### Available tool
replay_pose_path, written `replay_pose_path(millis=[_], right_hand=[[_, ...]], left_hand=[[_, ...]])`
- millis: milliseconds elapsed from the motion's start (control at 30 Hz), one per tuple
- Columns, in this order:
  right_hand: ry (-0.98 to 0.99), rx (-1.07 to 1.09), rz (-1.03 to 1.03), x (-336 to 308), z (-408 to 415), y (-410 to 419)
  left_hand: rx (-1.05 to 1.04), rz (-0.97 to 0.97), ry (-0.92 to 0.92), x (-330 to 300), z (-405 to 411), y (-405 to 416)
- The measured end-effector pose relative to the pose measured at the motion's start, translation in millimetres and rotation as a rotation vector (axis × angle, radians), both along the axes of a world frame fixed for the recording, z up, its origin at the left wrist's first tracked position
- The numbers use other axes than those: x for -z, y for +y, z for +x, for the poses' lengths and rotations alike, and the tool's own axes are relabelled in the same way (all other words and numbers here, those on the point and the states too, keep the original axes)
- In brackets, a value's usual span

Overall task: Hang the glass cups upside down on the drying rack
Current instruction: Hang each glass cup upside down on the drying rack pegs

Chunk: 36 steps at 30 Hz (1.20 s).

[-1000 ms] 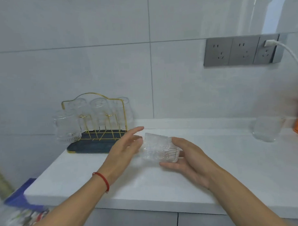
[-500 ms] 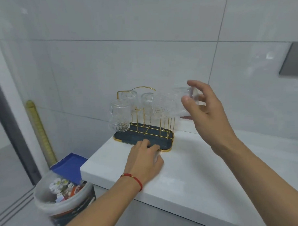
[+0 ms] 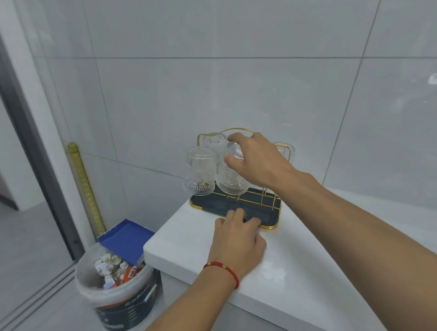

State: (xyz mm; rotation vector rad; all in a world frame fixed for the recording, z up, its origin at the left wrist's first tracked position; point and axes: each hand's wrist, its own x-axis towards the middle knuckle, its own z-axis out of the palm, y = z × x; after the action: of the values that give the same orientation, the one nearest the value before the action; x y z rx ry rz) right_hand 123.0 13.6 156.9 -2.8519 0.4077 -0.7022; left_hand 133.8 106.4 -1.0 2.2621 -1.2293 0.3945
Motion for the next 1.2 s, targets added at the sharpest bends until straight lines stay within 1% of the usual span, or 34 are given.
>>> replay_pose_path(millis=[100, 167, 267, 367, 433, 533, 567, 600, 700, 767, 867, 933, 1033, 1067, 1133, 1200], right_hand=[[0.101, -0.010, -0.049, 8, 9, -2], [0.135, 0.013, -0.118, 13, 12, -3], [0.134, 0.032, -0.234, 16, 11, -4], [0.112, 0.034, -0.271, 18, 1, -3], [-0.010, 0.020, -0.293, 20, -13, -2], [-0.313, -0.076, -0.300, 26, -47, -5], [-0.387, -0.092, -0.322, 30, -61, -10], [-0.423, -0.096, -0.347, 34, -76, -16], [-0.403, -0.070, -0.368, 53, -125, -45], [-0.376, 0.012, -0.327, 68, -160, -71], [-0.377, 0.223, -0.198, 93, -212, -110], [-0.454, 0.400, -0.075, 109, -246, -134], [-0.645, 0.666, 0.139, 124, -294, -168], [-0.701, 0.754, 0.198, 126, -307, -178], [-0.773, 0.942, 0.291, 129, -331, -195], [-0.745, 1.121, 0.325, 130, -349, -211]], left_hand=[[-0.004, -0.012, -0.015, 0, 0, -1], [-0.004, -0.022, -0.024, 1, 1, -1], [-0.008, -0.023, -0.031, 1, 1, -1], [0.026, -0.040, -0.032, -1, 0, 0], [0.103, -0.069, -0.028, -2, 0, 3], [0.230, -0.094, -0.017, -6, -1, 8], [0.261, -0.100, -0.020, -7, -2, 10], [0.286, -0.105, -0.023, -9, -3, 11], [0.331, -0.140, 0.018, -13, -15, 3], [0.363, -0.170, 0.073, -18, -35, -15], [0.437, -0.189, 0.128, -23, -76, -59], [0.478, -0.175, 0.141, -22, -104, -92], [0.500, -0.160, 0.164, -21, -141, -137], [0.494, -0.155, 0.155, -21, -150, -148], [0.487, -0.120, 0.081, -17, -164, -167], [0.482, -0.052, 0.009, -10, -171, -178]])
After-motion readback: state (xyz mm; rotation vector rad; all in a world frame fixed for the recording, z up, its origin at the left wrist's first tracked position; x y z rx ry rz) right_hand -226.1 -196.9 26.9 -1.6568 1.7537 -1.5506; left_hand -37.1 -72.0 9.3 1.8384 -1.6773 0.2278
